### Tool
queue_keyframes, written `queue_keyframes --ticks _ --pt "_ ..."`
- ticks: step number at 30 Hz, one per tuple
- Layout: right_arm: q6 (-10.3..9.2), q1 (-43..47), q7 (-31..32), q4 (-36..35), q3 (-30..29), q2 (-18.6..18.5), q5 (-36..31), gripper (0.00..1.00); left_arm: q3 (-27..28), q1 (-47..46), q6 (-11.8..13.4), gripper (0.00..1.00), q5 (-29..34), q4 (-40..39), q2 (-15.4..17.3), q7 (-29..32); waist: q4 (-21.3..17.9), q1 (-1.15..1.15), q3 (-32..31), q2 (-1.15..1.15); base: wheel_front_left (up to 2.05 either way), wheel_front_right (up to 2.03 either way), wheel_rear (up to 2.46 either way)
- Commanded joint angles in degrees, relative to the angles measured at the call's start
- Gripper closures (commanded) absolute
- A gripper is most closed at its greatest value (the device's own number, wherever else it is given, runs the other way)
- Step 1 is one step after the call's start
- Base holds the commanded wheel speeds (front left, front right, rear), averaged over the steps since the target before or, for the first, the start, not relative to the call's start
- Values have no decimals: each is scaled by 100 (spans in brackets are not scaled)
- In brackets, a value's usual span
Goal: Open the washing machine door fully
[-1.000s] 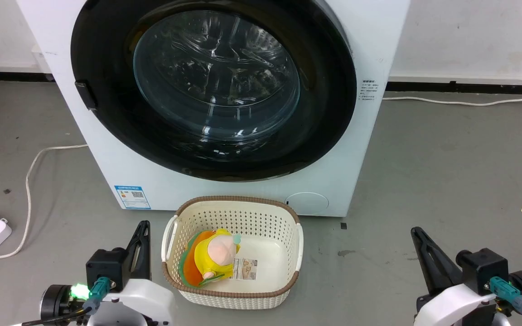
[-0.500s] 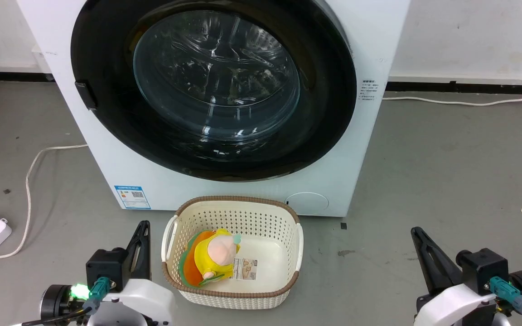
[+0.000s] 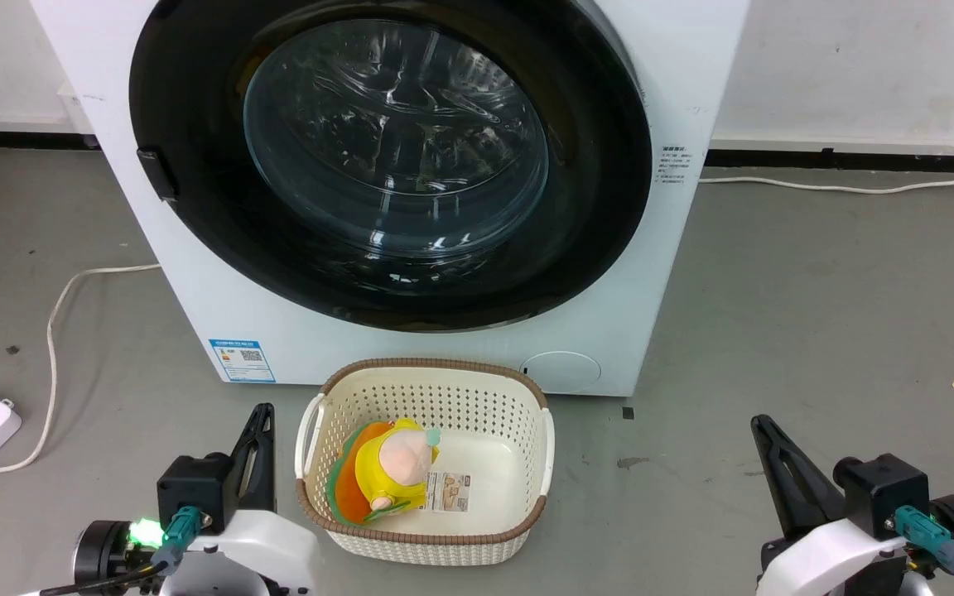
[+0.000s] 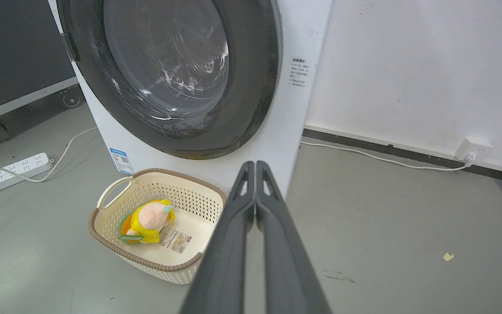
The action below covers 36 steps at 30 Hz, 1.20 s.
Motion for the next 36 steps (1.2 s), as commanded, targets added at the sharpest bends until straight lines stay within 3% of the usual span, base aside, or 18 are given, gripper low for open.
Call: queue_keyframes --ticks 1,30,31,36 --pt "-4 -68 4 12 -4 27 -43 100 -1 83 15 100 50 -23 3 2 0 0 0 0 0 0 0" --pt "-4 -68 4 12 -4 27 -43 100 -1 83 15 100 50 -23 3 2 0 0 0 0 0 0 0" --pt "0 0 0 0 0 0 0 0 1 0 0 0 -1 0 0 0 0 0 0 0 0 0 0" --pt "1 2 -8 -2 8 -2 11 0 0 -2 2 0 -12 2 -1 -8 0 0 1 0 0 0 0"
